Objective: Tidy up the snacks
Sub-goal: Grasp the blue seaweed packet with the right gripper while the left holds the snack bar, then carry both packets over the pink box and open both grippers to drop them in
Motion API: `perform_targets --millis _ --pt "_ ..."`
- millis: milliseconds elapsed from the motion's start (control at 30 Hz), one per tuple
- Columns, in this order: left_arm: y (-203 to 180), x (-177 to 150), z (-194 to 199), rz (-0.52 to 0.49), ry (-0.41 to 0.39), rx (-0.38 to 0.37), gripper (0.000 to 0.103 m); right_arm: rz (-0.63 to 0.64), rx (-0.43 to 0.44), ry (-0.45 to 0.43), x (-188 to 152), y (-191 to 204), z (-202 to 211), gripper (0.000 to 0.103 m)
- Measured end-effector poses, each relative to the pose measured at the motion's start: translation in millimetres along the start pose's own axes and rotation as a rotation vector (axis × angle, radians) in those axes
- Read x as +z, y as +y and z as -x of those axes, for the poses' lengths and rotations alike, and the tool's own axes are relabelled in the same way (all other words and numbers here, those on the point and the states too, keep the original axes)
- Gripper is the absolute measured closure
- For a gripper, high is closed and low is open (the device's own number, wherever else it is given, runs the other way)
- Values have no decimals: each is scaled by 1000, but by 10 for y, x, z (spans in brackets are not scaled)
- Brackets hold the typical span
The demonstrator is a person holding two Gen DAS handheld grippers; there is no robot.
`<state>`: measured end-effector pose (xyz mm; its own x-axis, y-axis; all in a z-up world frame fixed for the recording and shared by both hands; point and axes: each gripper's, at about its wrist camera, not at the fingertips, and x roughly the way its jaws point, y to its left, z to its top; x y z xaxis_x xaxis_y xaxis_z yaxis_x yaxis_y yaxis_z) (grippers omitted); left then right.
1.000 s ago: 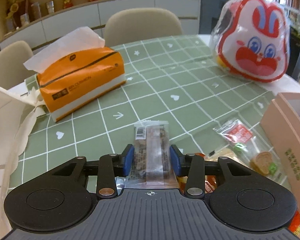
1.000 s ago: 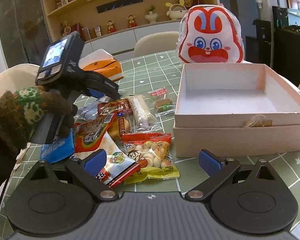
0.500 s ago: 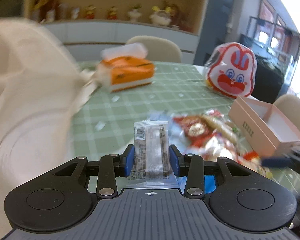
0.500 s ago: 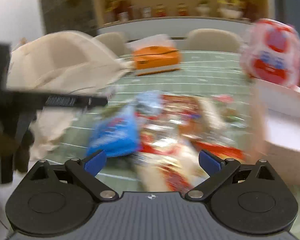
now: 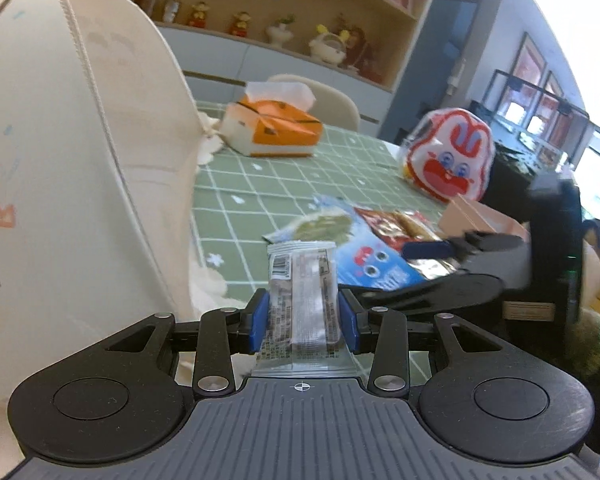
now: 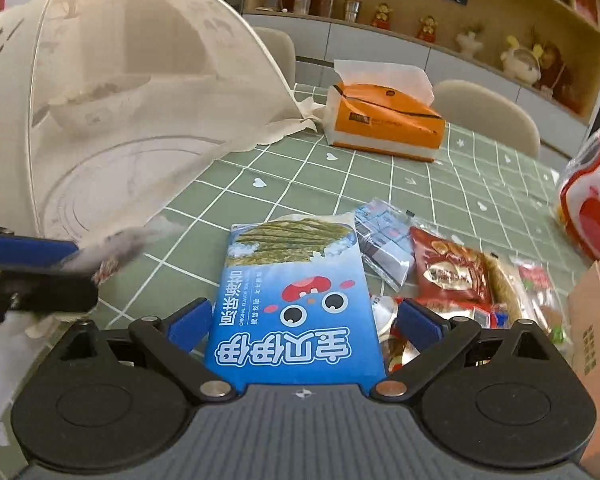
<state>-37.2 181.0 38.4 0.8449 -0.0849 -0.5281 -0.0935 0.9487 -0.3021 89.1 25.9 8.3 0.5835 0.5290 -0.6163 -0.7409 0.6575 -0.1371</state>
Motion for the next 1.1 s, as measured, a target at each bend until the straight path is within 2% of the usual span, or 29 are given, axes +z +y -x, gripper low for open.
perform_targets --millis 200,233,267,300,433,633,867,1100 --pt "-6 -36 79 11 -22 6 60 52 -32 35 14 117 -20 3" --pt "2 -36 95 13 -27 9 60 58 -46 35 11 129 -12 7" --pt "11 -37 108 19 -30 7 60 71 -65 32 4 145 11 15" --pt "17 -40 112 23 -29 5 60 84 -75 34 3 153 28 18" --pt "9 -59 80 24 -13 -3 60 56 -77 53 -39 90 159 18" --pt "-99 -117 37 -13 13 -33 60 -8 -90 18 -207 -61 591 18" --pt "-462 -257 25 -87 82 -126 60 -168 -109 15 -660 -360 1197 18" --pt "-1120 -469 37 -188 150 -229 60 -295 -166 35 -1317 -777 1847 18"
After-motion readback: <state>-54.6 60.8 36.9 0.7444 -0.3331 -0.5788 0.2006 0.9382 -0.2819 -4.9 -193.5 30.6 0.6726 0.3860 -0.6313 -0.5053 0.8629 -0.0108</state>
